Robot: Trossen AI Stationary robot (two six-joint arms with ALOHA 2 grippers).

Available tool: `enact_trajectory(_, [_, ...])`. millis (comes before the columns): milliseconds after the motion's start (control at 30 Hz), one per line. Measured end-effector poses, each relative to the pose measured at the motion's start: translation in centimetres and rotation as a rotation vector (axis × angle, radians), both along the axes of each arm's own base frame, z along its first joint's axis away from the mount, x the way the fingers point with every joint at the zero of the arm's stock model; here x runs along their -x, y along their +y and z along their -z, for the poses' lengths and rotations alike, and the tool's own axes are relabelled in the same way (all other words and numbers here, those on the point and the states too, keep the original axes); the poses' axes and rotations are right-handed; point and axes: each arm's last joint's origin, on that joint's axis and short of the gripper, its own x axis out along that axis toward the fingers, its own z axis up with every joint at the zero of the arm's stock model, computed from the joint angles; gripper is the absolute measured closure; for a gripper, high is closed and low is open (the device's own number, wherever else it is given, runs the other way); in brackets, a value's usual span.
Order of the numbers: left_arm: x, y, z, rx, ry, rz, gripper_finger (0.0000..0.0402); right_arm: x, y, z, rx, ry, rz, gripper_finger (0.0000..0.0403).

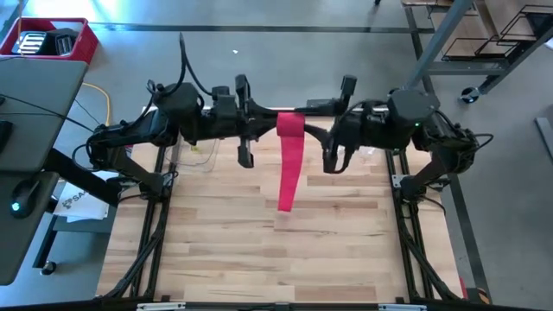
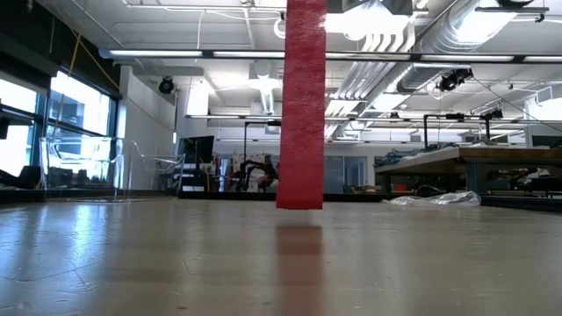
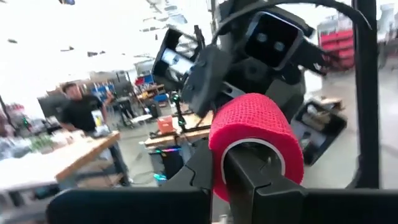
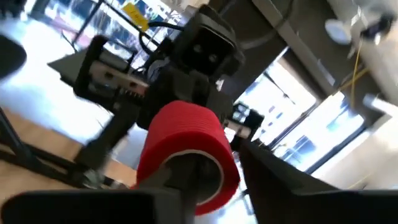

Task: Roll bandage
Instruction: Roll the red bandage

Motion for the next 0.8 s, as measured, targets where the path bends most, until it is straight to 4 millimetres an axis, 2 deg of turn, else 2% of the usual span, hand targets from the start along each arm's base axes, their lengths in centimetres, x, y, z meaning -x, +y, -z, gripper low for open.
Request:
enact_trajectory(167, [0.1,-0.4,-0.6,-0.182,-0.043,-0.049,0.0386,1.5,-0.4,-0.5,-0.233,-0.043,0.011,0.0231])
enact_trajectory(300, [0.2,-1.0,-0.8,-0.329,-0.052,-0.062,0.0386,2.4,-1.1,-0.9,-0.420,-0.076,-0.016,0.0227])
enact_trajectory(500, [0.3,-1.3,-0.9,-0.373,-0.071,-0.023,0.0386,2.2,-2.3,-0.9,-0.649,-0.067,-0.179,0.0226])
enact_trajectory(633, [0.3,-1.5,-1.0,-0.408,-0.076,-0.021,0.0386,1.4,-2.6,-0.6,-0.708,-0.026,-0.271,0.0226])
enact_trajectory(800, [0.3,-1.6,-0.9,-0.413,-0.075,-0.014,0.0386,0.5,-2.7,-0.2,-0.709,-0.018,-0.261,0.0226])
